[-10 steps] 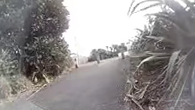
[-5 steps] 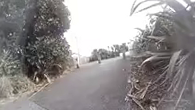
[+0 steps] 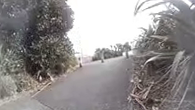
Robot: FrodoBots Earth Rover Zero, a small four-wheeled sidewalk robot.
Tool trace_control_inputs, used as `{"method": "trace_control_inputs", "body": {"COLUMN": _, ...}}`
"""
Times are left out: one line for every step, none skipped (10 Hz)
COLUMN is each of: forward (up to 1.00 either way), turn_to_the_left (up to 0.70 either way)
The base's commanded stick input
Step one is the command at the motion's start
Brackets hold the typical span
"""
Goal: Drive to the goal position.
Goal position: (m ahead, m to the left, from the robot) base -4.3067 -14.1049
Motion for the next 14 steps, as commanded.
{"method": "trace_control_inputs", "body": {"forward": 0.0, "turn_to_the_left": 0.7}}
{"method": "trace_control_inputs", "body": {"forward": 0.0, "turn_to_the_left": 0.7}}
{"method": "trace_control_inputs", "body": {"forward": 0.0, "turn_to_the_left": 0.7}}
{"method": "trace_control_inputs", "body": {"forward": 0.0, "turn_to_the_left": 0.7}}
{"method": "trace_control_inputs", "body": {"forward": 0.0, "turn_to_the_left": 0.69}}
{"method": "trace_control_inputs", "body": {"forward": 0.0, "turn_to_the_left": 0.69}}
{"method": "trace_control_inputs", "body": {"forward": 0.0, "turn_to_the_left": 0.69}}
{"method": "trace_control_inputs", "body": {"forward": 0.0, "turn_to_the_left": 0.69}}
{"method": "trace_control_inputs", "body": {"forward": 0.0, "turn_to_the_left": 0.69}}
{"method": "trace_control_inputs", "body": {"forward": 0.0, "turn_to_the_left": 0.69}}
{"method": "trace_control_inputs", "body": {"forward": 0.0, "turn_to_the_left": 0.69}}
{"method": "trace_control_inputs", "body": {"forward": 0.0, "turn_to_the_left": 0.69}}
{"method": "trace_control_inputs", "body": {"forward": 0.0, "turn_to_the_left": 0.69}}
{"method": "trace_control_inputs", "body": {"forward": 0.0, "turn_to_the_left": 0.69}}
